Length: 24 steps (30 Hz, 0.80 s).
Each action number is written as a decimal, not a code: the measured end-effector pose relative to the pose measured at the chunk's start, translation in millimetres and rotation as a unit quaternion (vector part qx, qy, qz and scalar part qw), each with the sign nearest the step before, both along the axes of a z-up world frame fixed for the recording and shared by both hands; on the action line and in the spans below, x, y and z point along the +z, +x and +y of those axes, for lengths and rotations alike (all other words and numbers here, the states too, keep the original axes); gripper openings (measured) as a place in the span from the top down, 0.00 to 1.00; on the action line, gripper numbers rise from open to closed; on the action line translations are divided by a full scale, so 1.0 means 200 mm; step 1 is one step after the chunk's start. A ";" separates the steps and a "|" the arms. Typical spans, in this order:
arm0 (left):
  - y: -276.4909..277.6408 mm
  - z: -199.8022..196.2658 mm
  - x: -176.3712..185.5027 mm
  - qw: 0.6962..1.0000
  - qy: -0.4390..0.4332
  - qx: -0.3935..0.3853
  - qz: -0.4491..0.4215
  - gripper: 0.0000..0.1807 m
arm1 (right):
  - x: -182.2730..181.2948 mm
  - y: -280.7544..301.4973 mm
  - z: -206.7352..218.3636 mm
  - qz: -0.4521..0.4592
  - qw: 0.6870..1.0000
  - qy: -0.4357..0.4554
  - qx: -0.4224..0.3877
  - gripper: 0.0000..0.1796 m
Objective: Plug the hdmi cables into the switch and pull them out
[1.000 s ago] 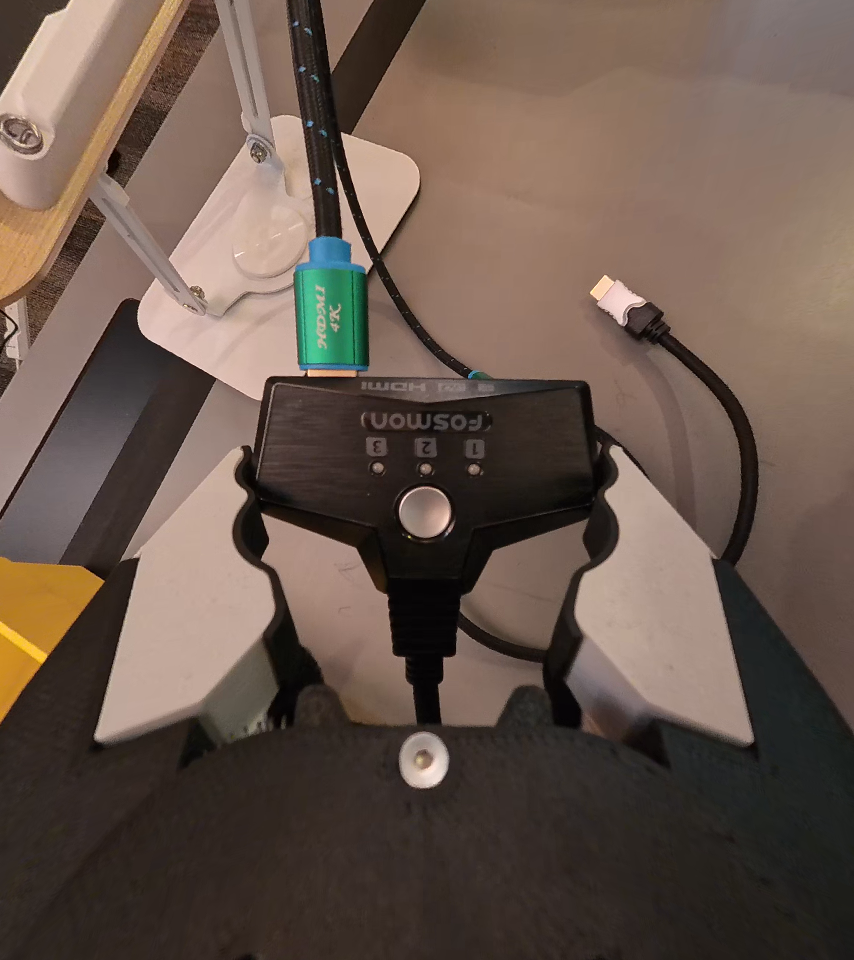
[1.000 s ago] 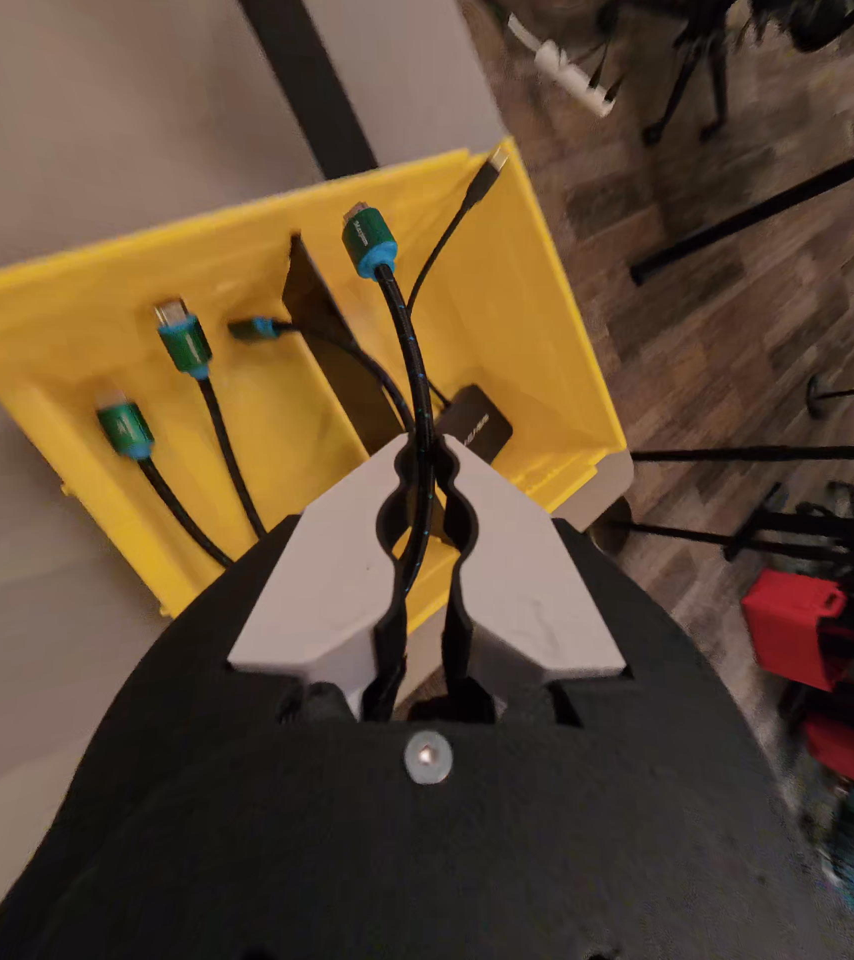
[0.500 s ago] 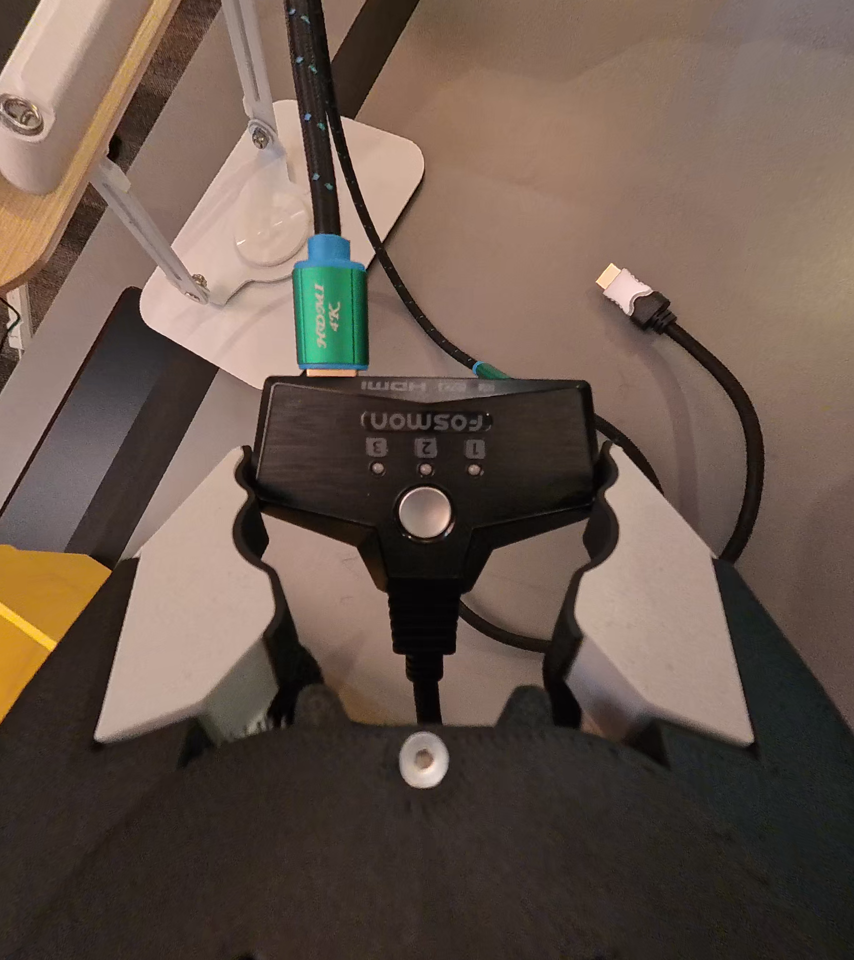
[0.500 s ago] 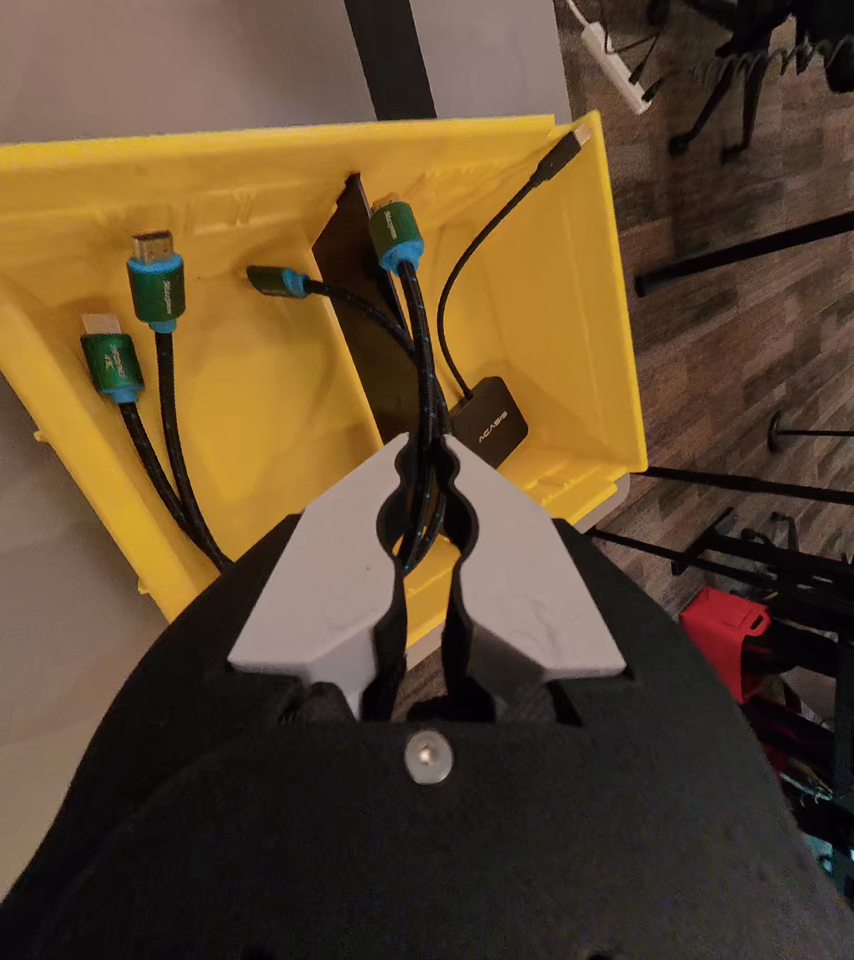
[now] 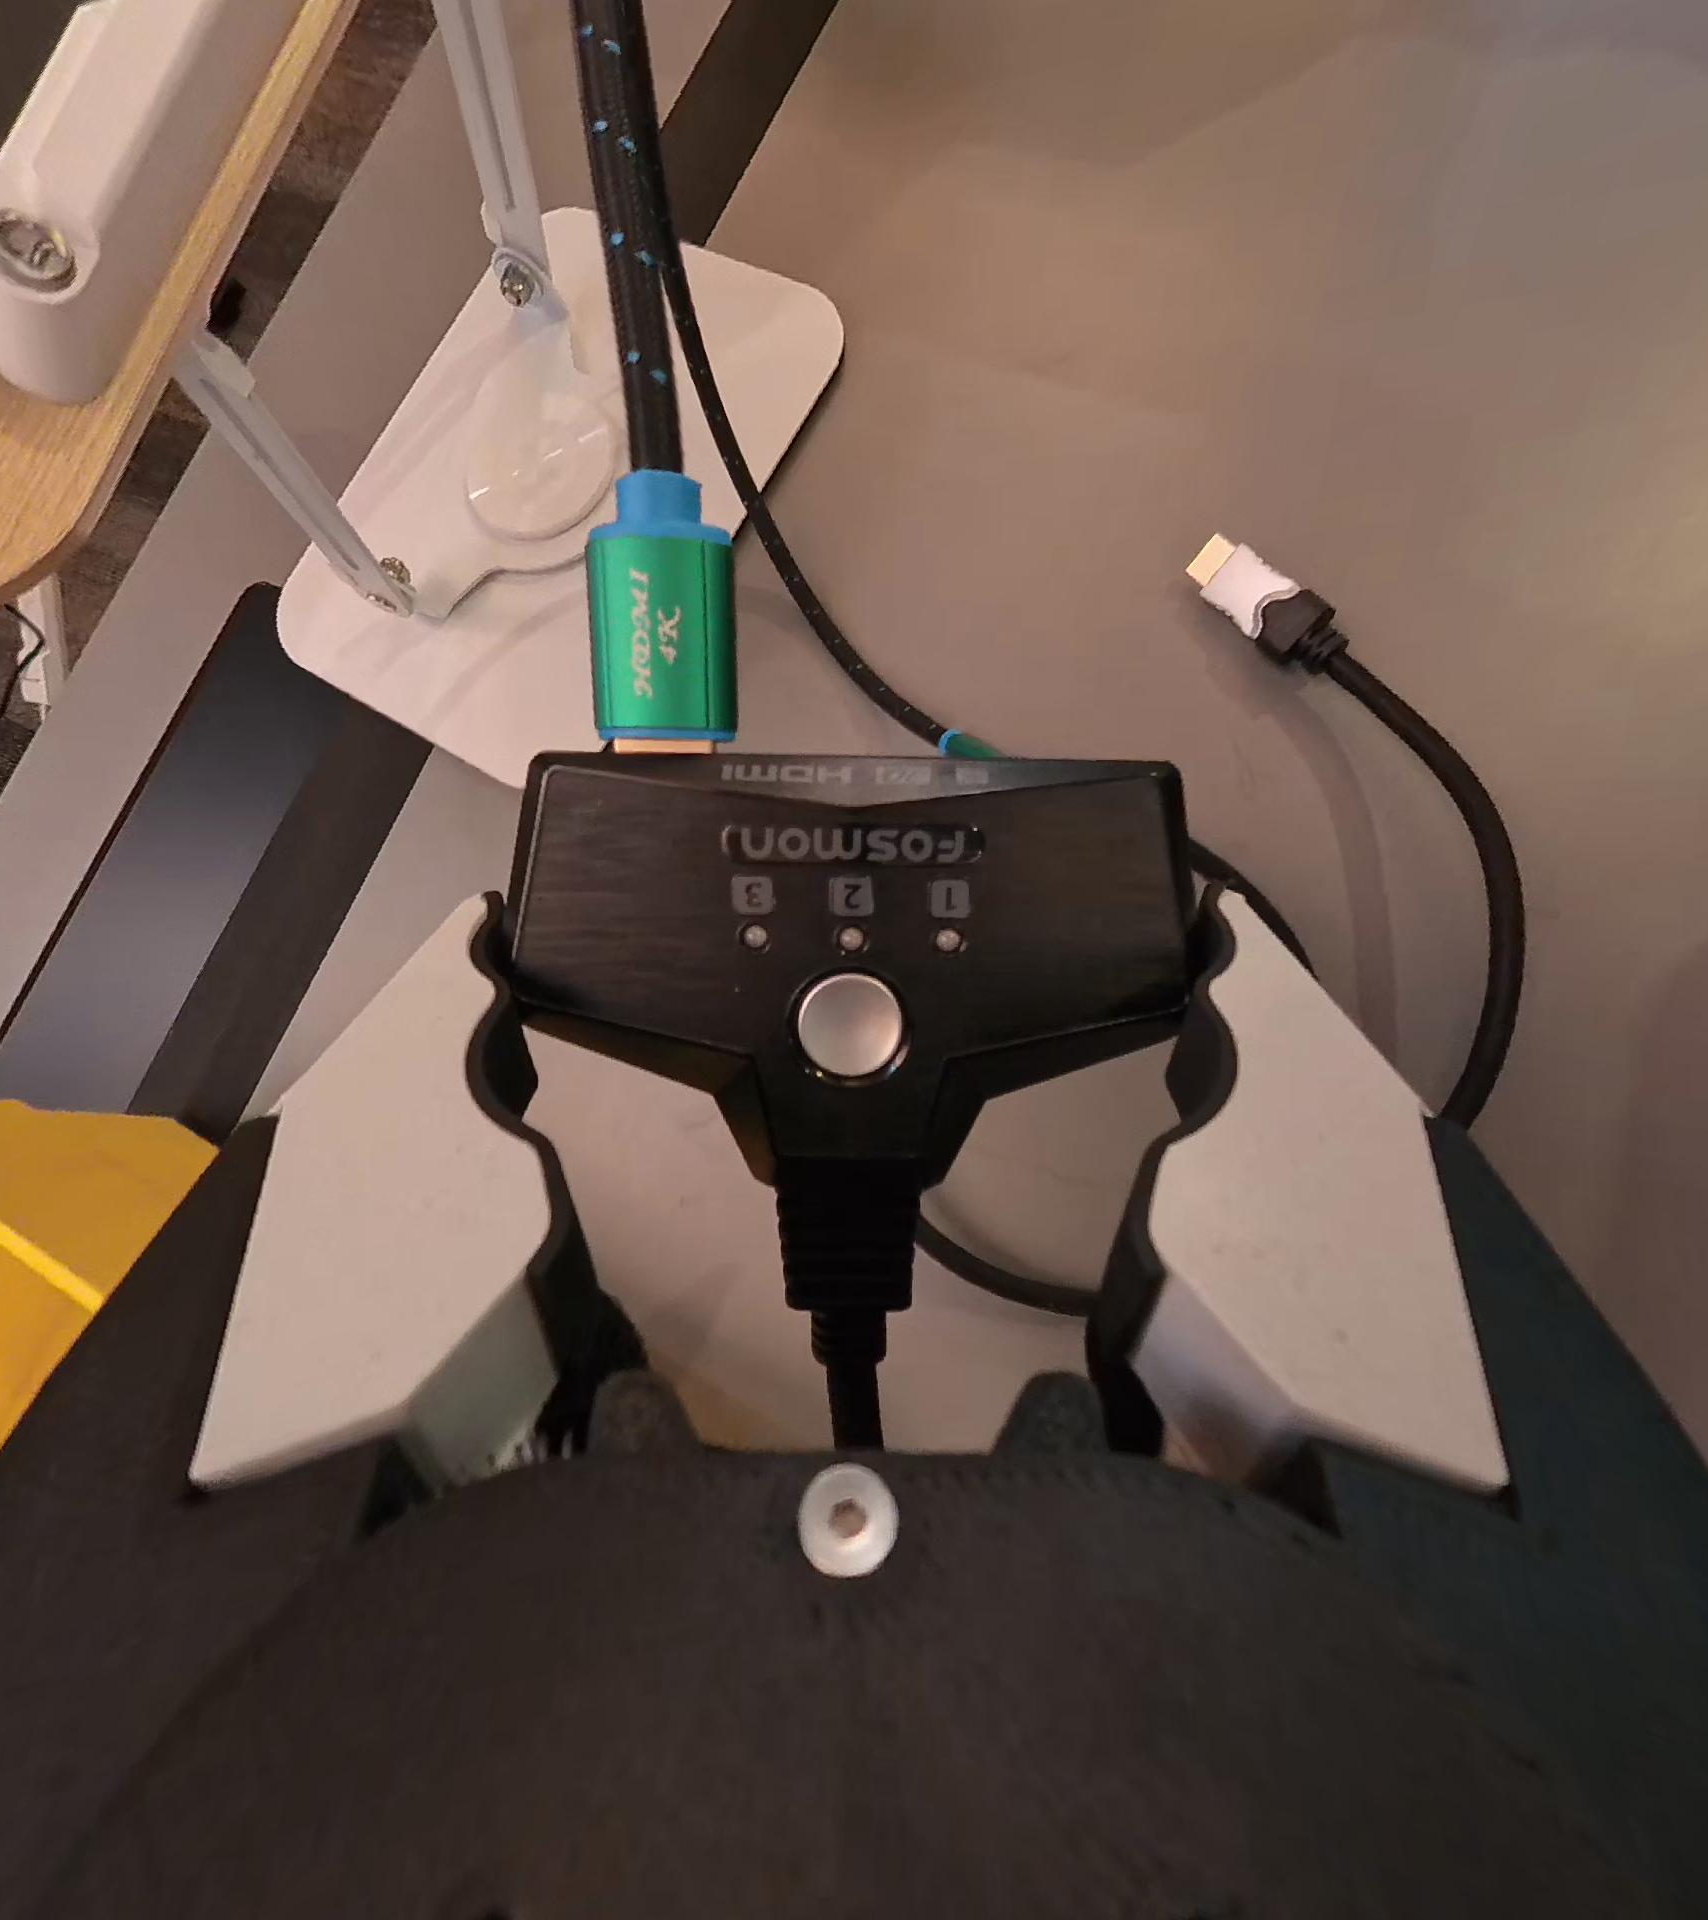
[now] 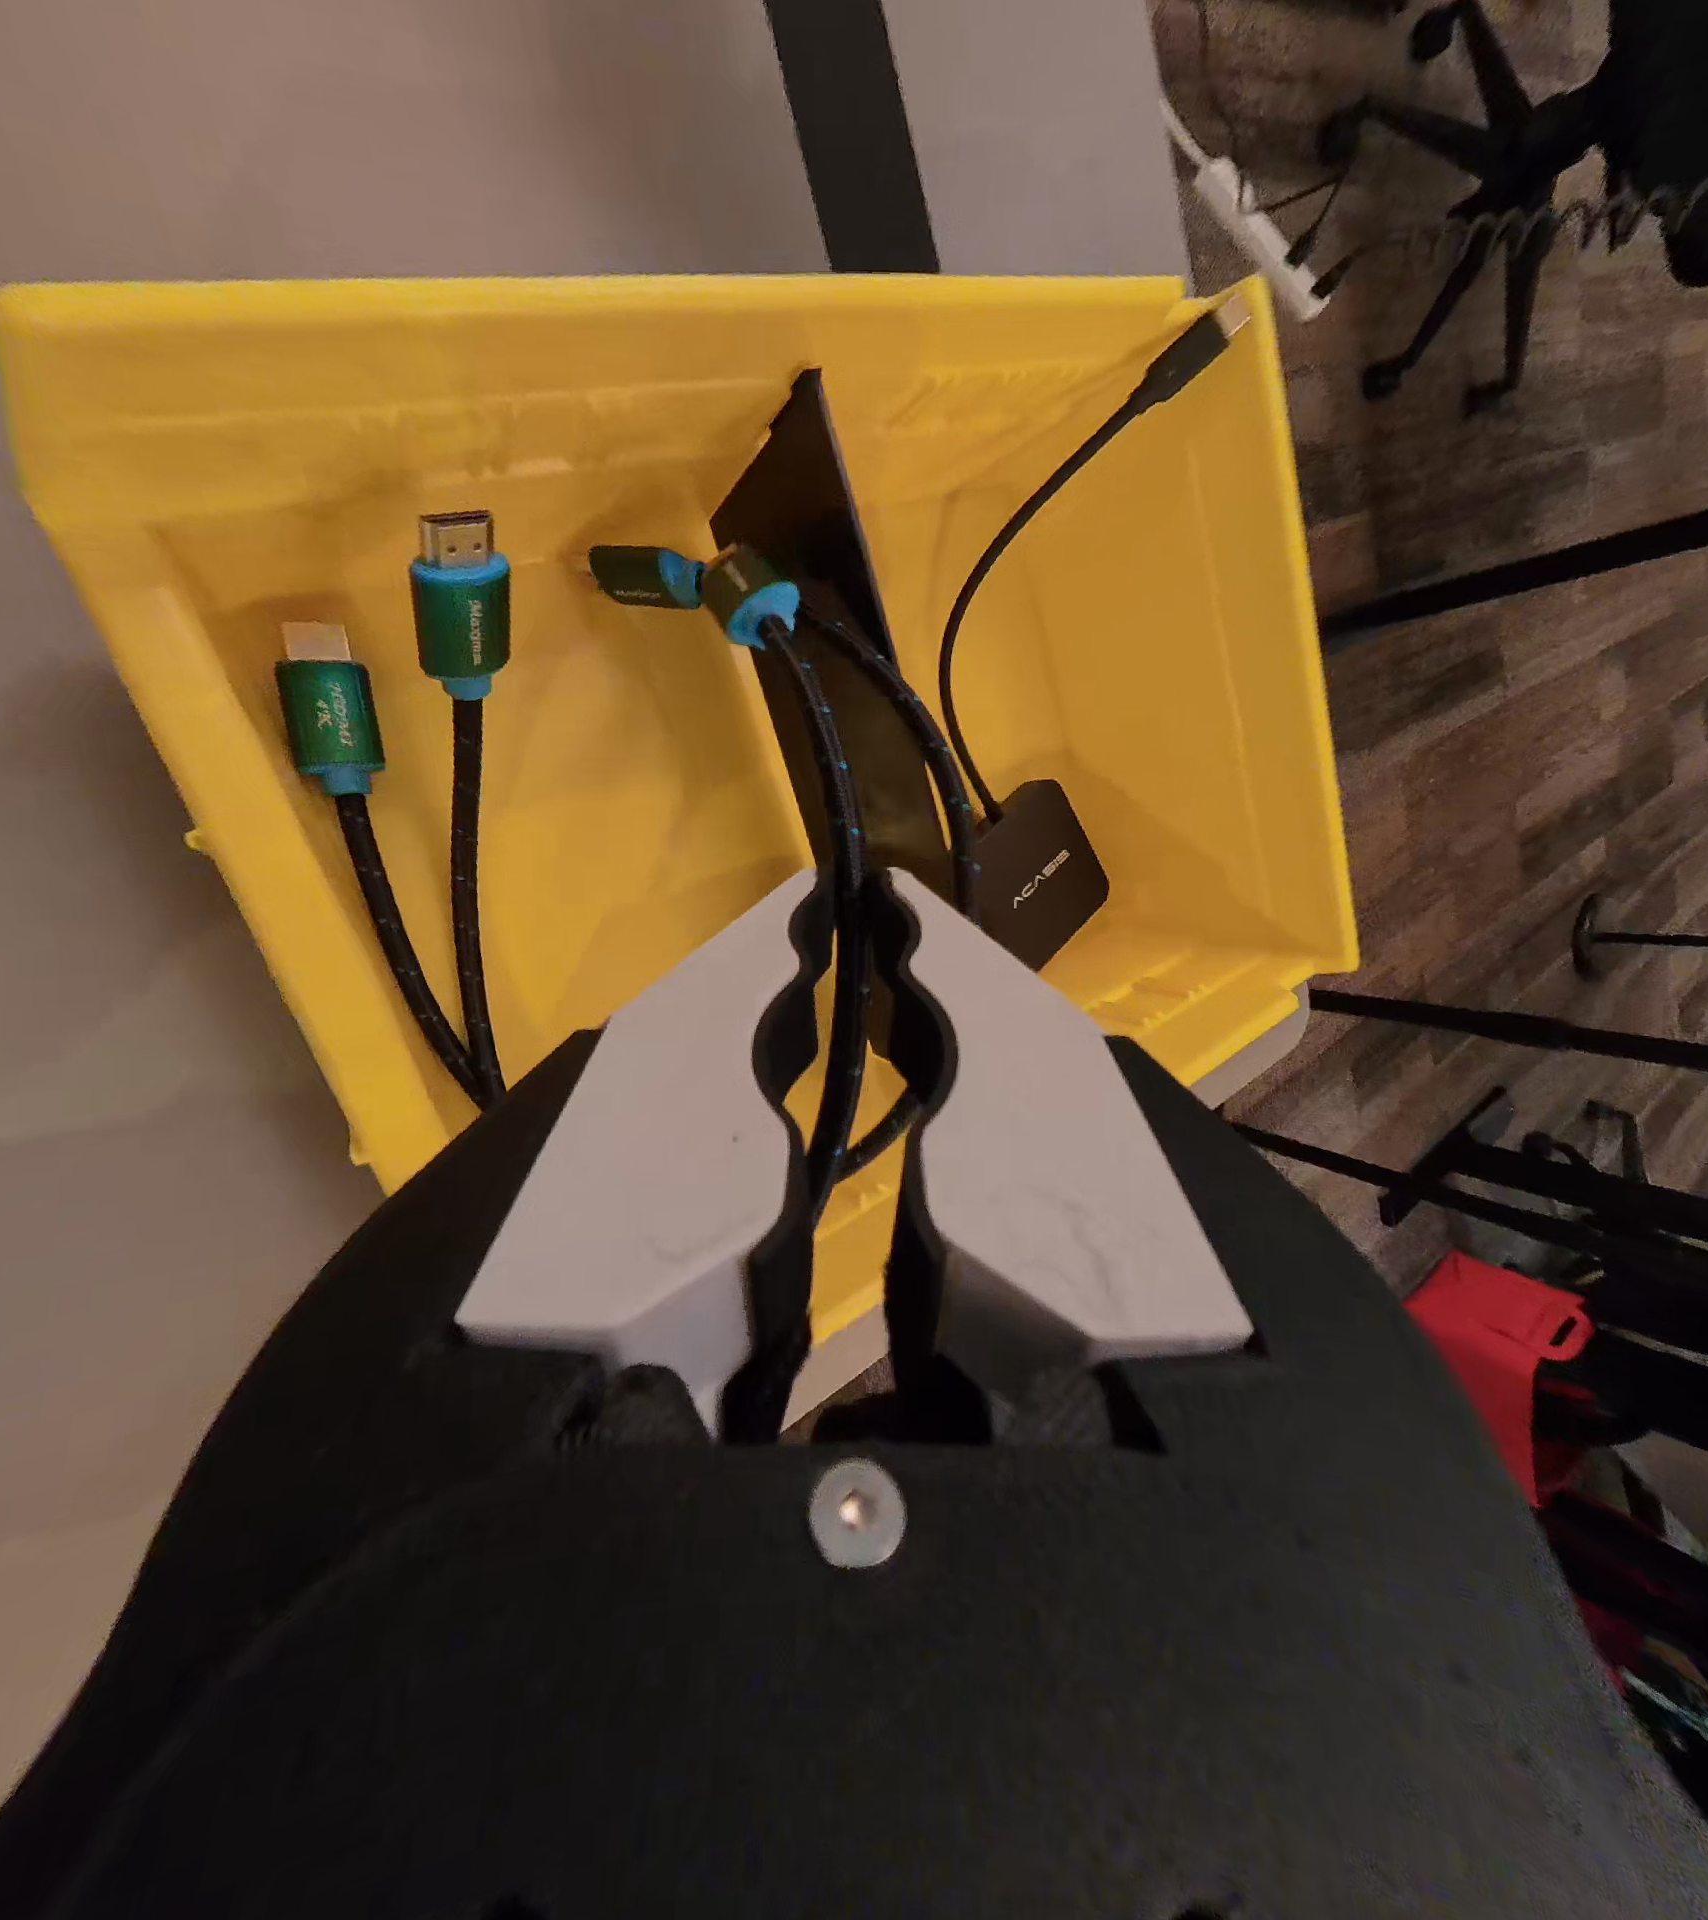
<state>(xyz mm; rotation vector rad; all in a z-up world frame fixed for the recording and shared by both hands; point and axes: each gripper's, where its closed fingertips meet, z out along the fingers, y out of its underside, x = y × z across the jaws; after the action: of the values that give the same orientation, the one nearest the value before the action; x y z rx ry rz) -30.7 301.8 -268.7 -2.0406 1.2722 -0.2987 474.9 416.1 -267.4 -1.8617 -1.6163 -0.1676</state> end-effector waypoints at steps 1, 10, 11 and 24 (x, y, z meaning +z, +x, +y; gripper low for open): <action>0.01 0.00 0.00 1.000 0.000 -0.001 0.001 0.31 | -0.03 -0.01 0.02 -0.014 1.000 0.000 -0.005 0.96; 0.02 -0.02 0.00 1.000 0.003 -0.008 0.007 0.31 | 0.11 -0.09 0.04 -0.011 0.997 0.054 -0.050 0.73; 0.02 -0.02 0.00 1.000 0.003 -0.008 0.008 0.31 | 0.13 -0.11 0.03 -0.019 0.997 0.060 -0.052 0.73; 0.08 -0.06 0.02 0.999 0.022 -0.020 0.018 0.31 | 0.64 -1.70 -0.55 0.262 0.928 0.048 0.260 0.67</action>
<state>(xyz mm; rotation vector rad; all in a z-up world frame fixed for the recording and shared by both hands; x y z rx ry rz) -15.7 289.2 -265.2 -1.9936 1.3326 -0.2520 135.2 305.8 -139.0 -1.2018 -1.6044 0.4393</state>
